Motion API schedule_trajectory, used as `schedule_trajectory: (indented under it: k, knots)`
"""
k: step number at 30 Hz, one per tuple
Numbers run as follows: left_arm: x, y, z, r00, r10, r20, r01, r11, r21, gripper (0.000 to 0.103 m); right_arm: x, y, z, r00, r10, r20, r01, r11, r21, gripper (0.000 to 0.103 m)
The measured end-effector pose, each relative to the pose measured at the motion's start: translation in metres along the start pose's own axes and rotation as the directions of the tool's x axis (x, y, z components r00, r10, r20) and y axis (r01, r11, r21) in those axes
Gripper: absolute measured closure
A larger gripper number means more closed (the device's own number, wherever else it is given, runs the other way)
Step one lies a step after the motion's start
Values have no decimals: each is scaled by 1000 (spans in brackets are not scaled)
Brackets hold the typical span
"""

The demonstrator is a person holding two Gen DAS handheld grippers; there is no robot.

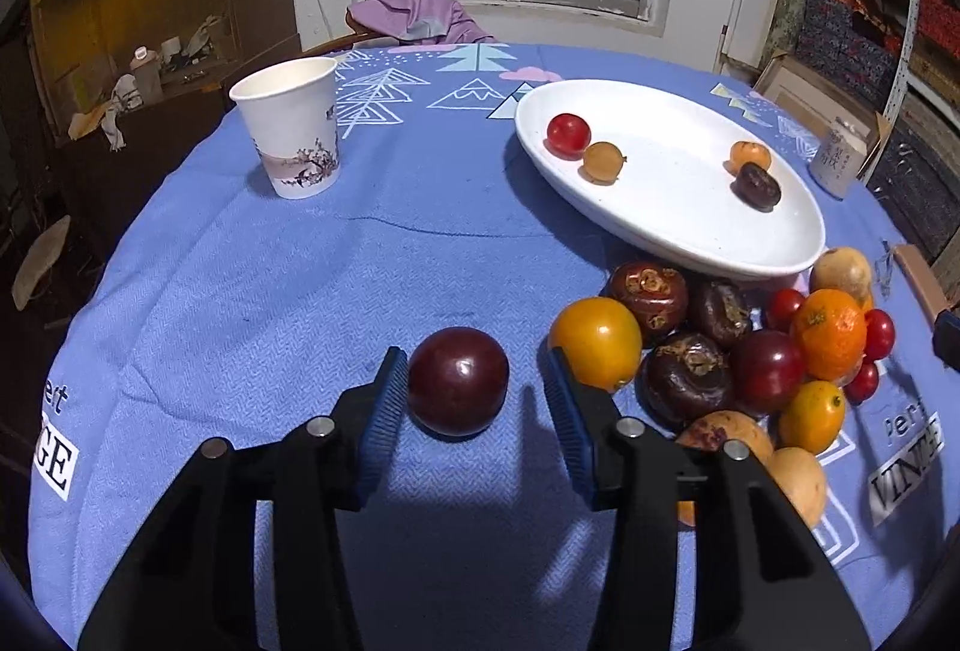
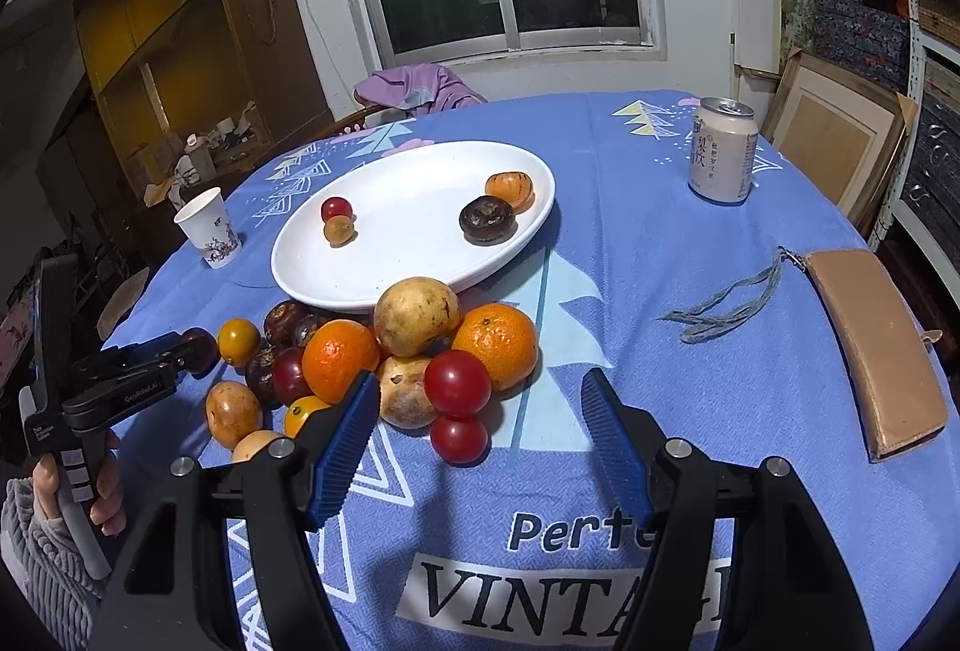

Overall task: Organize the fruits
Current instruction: 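Grasp the dark red plum with the left tool, then grasp the red tomato with the right tool while the left tool holds the plum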

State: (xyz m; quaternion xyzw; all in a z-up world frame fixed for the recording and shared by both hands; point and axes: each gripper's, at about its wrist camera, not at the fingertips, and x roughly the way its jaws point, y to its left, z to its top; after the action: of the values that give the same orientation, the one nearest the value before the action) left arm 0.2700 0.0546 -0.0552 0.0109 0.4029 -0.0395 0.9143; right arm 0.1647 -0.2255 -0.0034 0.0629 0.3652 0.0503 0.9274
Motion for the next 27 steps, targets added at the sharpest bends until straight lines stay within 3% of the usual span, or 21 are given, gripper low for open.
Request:
schedule_trajectory:
  k: [3,7,9,10,19,23,27]
  knots:
    - [4,-2,-2,999,36,-4,-36,999,23,56,0,1,-1,1000,6,-4,-6,1000,-4,32]
    - [4,3,-3,1000,17,-15,-17,1000,6,56,1,3,-3,1000,5,-9,-5,1000,-11,32]
    - [6,8,-5,999,5,-39,-6,1000,-14,66,2,3,-4,1000,2,-13,-2,1000,-13,32]
    - [7,11,-6,999,-9,-51,7,1000,-27,66,3,3,-4,1000,0,-17,0,1000,-14,32]
    - [-10,22,-5,1000,-2,-3,2,996,-92,68,16,19,-20,996,-75,-54,68,990,-126,33]
    - [-21,28,-4,1000,-19,17,21,993,-120,68,27,31,-28,991,-102,-84,84,976,-200,51]
    - [-25,29,-3,999,-36,22,39,991,-130,68,34,30,-30,988,-106,-108,83,976,-200,55]
